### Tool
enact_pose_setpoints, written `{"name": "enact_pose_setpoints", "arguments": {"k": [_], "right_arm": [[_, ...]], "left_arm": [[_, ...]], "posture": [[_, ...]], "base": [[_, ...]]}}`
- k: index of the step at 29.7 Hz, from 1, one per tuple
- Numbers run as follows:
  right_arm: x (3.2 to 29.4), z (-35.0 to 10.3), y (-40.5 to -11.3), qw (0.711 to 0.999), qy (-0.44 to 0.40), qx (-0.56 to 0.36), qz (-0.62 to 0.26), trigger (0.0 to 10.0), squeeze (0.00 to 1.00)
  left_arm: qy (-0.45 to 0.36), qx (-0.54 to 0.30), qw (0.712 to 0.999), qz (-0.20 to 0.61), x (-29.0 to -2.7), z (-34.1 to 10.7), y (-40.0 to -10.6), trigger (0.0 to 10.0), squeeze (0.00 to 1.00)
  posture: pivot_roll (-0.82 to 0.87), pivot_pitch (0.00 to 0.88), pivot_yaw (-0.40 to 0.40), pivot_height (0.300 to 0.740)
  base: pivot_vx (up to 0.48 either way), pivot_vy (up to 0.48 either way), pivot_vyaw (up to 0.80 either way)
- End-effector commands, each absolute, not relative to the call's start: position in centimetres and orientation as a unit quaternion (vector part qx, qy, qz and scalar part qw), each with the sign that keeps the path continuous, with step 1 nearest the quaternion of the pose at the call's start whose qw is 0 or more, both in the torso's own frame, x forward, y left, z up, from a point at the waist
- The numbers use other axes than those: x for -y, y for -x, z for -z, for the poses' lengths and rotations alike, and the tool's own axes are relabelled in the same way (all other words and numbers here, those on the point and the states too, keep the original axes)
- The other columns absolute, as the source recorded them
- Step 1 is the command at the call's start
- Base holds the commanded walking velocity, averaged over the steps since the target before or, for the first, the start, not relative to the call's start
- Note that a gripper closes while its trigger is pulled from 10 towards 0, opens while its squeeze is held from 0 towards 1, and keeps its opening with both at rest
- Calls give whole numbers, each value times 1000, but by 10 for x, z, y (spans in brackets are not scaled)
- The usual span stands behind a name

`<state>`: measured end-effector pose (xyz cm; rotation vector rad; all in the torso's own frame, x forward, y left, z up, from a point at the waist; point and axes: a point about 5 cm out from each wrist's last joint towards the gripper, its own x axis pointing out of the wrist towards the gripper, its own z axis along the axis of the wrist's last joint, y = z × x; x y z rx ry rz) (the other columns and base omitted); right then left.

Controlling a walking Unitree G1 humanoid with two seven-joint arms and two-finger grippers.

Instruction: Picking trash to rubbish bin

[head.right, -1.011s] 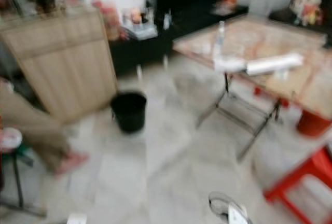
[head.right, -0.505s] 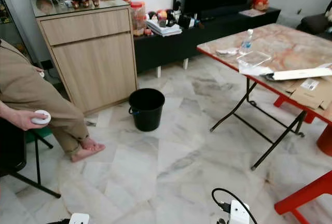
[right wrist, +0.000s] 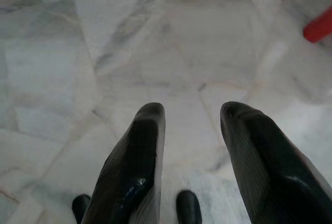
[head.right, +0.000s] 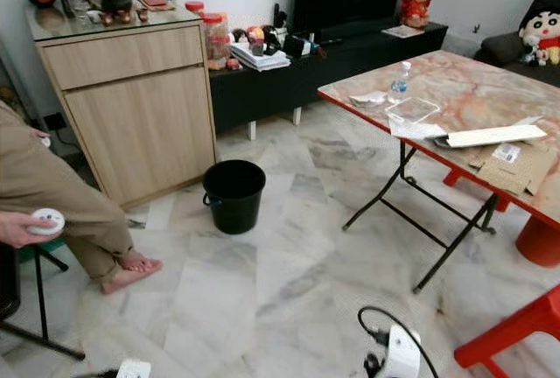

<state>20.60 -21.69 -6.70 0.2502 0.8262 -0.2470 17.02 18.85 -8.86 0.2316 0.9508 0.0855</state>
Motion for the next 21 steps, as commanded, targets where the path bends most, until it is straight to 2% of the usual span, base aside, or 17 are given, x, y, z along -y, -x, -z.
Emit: {"name": "enact_pose_setpoints", "arguments": {"k": [1,21], "right_arm": [[221,66,-206,903,-124,-391,128,10000,0],[216,63,-212,908,-133,-376,130,10000,0]], "left_arm": [[-115,-459,880,-38,-188,89,-171,10000,0],[-129,-459,879,-26,-191,87,-173,10000,0]], "posture": [[-38,0,-53,740],[-39,0,-36,740]], "base": [[326,0,-519],[330,0,0]]}}
